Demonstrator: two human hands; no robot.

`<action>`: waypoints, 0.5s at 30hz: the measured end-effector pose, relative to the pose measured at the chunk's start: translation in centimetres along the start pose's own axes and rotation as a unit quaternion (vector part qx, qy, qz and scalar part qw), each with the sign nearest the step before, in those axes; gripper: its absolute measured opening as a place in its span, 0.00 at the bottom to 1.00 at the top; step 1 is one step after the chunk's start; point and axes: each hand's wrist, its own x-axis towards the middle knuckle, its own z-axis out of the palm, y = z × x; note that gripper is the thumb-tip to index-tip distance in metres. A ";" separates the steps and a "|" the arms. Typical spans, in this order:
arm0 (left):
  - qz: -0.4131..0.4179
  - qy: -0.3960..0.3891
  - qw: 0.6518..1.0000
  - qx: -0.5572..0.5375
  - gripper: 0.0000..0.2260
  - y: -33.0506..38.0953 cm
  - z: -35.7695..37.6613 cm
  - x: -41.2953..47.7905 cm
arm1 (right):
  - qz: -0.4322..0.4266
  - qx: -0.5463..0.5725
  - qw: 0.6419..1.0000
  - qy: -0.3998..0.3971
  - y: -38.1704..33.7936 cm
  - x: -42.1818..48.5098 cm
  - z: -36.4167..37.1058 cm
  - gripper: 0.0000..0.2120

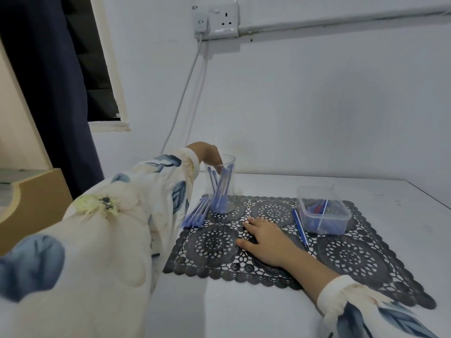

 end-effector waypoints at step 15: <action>0.067 0.161 0.939 -0.296 0.04 -1.4 0.5 -0.9 | 0.003 0.005 1.000 0.004 0.3 0.3 0.3 0.33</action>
